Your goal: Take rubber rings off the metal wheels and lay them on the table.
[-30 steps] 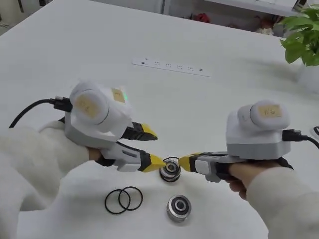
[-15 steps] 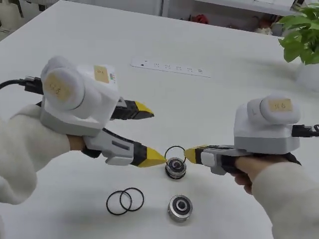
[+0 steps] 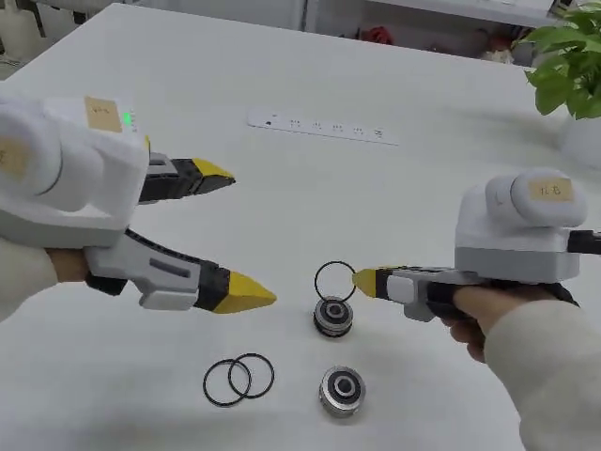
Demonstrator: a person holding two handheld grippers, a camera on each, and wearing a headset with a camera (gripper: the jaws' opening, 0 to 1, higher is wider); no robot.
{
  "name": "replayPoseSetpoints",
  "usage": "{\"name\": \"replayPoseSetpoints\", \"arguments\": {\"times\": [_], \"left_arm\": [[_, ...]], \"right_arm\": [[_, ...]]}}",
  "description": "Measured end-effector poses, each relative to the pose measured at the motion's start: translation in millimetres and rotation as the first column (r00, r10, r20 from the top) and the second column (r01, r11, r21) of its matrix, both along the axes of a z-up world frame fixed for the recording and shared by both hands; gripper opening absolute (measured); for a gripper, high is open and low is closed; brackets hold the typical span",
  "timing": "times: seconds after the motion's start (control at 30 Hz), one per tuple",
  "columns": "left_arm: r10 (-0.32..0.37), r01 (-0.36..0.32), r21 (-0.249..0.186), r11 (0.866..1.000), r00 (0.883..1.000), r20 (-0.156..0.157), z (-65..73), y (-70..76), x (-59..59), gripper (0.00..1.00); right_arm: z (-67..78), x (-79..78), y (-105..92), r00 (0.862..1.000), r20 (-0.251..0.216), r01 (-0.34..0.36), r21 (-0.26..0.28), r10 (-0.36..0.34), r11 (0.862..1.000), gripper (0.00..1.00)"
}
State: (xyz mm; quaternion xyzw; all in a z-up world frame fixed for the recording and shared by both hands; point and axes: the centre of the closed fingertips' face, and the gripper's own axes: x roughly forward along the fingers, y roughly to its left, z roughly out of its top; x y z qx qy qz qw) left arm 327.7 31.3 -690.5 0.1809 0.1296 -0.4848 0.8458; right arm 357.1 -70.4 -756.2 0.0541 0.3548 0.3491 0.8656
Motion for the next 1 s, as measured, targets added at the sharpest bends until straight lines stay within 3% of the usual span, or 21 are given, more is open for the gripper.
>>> {"name": "replayPoseSetpoints", "arguments": {"times": [0.07,0.2,0.47,0.7,1.0], "left_arm": [[0.017,-0.017,-0.013,1.0,1.0,-0.002,2.6,5.5,0.2,0.83],[0.042,-0.043,-0.048,0.998,0.999,-0.012,5.1,13.9,-2.7,0.86],[0.074,-0.078,-0.089,0.993,0.996,-0.05,1.1,28.3,-14.0,0.86],[0.081,-0.089,-0.104,0.991,0.994,-0.073,-2.4,34.0,-20.9,0.89],[0.102,-0.111,-0.084,0.99,0.989,-0.108,-17.6,44.7,-32.9,0.89]], "right_arm": [[1.1,-0.8,1.7,1.0,-0.002,-0.002,0.008,0.002,1.0,0.0],[6.7,-2.8,7.4,1.0,-0.026,0.01,0.072,-0.008,0.997,0.0],[5.6,-11.0,17.2,0.998,-0.054,-0.011,0.091,0.016,0.996,0.0],[3.7,-17.3,25.2,0.997,-0.063,-0.042,0.089,0.048,0.995,0.0],[0.0,-27.0,37.5,0.992,-0.086,-0.084,0.092,0.092,0.992,0.0]]}}
